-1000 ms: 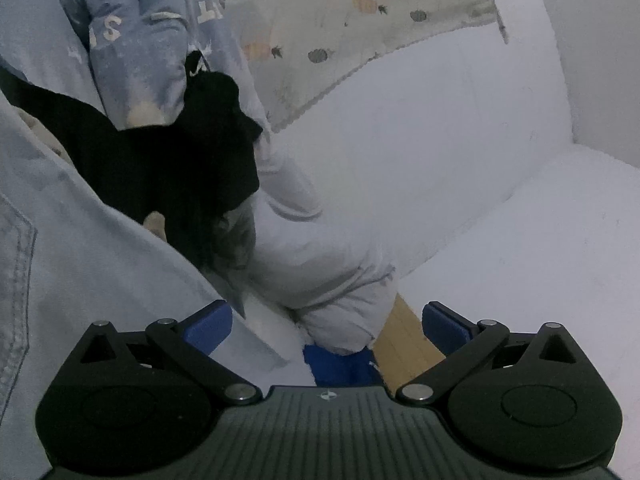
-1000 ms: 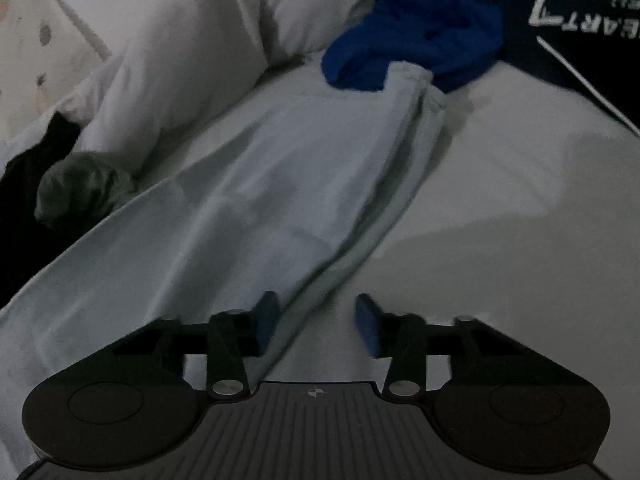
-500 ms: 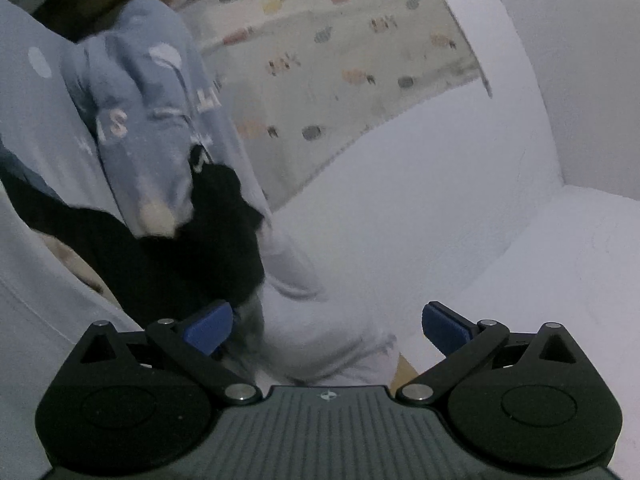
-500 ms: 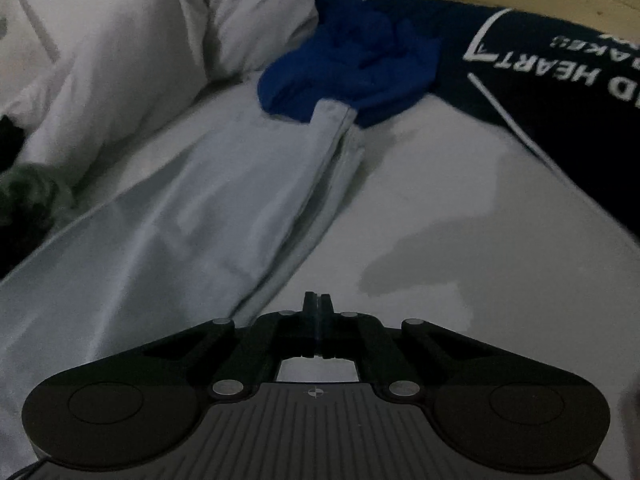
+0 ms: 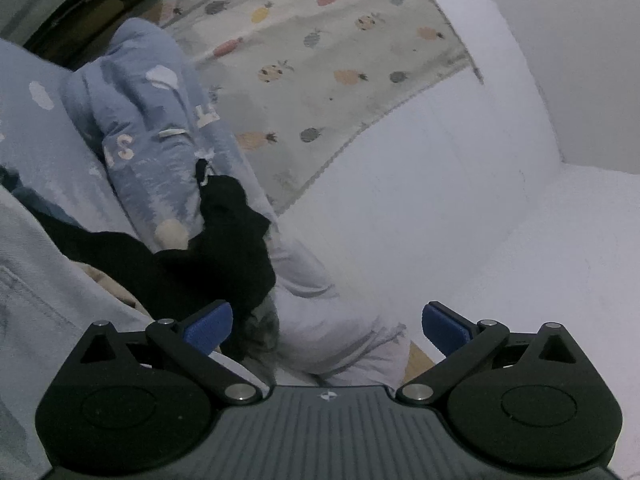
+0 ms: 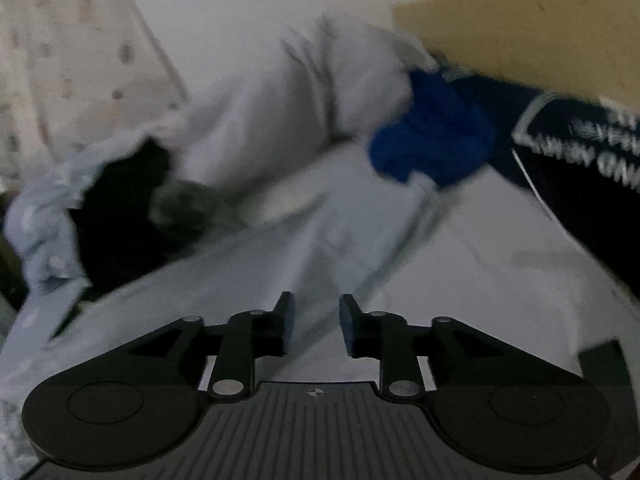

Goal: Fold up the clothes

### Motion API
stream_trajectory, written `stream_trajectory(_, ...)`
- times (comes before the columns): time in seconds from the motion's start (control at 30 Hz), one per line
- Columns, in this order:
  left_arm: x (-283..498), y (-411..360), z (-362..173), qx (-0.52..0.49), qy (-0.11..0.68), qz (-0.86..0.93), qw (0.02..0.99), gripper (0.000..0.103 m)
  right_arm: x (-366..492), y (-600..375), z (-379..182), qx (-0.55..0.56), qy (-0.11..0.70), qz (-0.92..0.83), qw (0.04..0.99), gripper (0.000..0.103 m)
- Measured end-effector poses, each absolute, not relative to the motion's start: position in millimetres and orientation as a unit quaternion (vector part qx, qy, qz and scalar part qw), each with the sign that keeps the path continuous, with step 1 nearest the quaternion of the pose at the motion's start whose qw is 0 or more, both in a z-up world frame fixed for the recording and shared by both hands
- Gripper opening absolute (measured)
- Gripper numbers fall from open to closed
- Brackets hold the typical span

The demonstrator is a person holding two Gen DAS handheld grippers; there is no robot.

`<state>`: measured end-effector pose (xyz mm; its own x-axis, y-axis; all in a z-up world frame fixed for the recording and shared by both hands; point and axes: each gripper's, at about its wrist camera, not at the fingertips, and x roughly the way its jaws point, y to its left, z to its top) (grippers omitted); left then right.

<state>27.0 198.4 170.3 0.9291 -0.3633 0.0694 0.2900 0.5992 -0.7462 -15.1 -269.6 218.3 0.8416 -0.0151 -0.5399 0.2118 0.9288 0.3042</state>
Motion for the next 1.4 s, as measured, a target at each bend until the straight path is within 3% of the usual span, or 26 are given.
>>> stream_trajectory(0.17,6.3,211.2,177.3,-0.39,0.029,-0.186,0.901,0.103,-55.9,-244.0,287.0,0.15,0.225,-0.003,0.963,0.053)
stream_trajectory(0.4,-33.4,280.0,168.3,-0.405,0.036,-0.135,0.904,0.103,-116.6,-234.5,344.9,0.126,0.168,0.05,0.976,0.085)
stream_trajectory(0.7,-69.5,381.9,123.4,-0.393,0.136,-0.014,0.909,0.103,-138.6,-229.4,303.0,0.139,0.214,0.056,0.965,0.088)
stream_trajectory(0.93,-38.1,374.5,94.1,-0.339,0.25,-0.063,0.905,0.102,-127.4,-193.8,264.8,0.149,0.263,0.078,0.95,0.088)
stream_trajectory(1.03,-24.2,364.6,85.2,-0.321,0.273,-0.091,0.902,0.088,-126.3,-174.6,260.6,0.144,0.27,0.092,0.947,0.088)
stream_trajectory(1.07,-19.7,362.4,82.4,-0.318,0.277,-0.094,0.902,0.075,-126.1,-169.6,260.0,0.142,0.273,0.095,0.947,0.088)
stream_trajectory(1.17,-14.1,357.4,79.4,-0.306,0.277,-0.086,0.907,0.063,-127.7,-156.3,258.4,0.135,0.28,0.101,0.945,0.087)
stream_trajectory(1.2,-13.0,356.4,78.5,-0.304,0.276,-0.086,0.908,0.051,-128.6,-153.0,258.0,0.133,0.282,0.101,0.945,0.088)
stream_trajectory(1.4,-43.2,354.9,91.6,-0.287,0.236,-0.127,0.92,0.034,-136.2,-146.2,264.0,0.127,0.281,0.099,0.946,0.088)
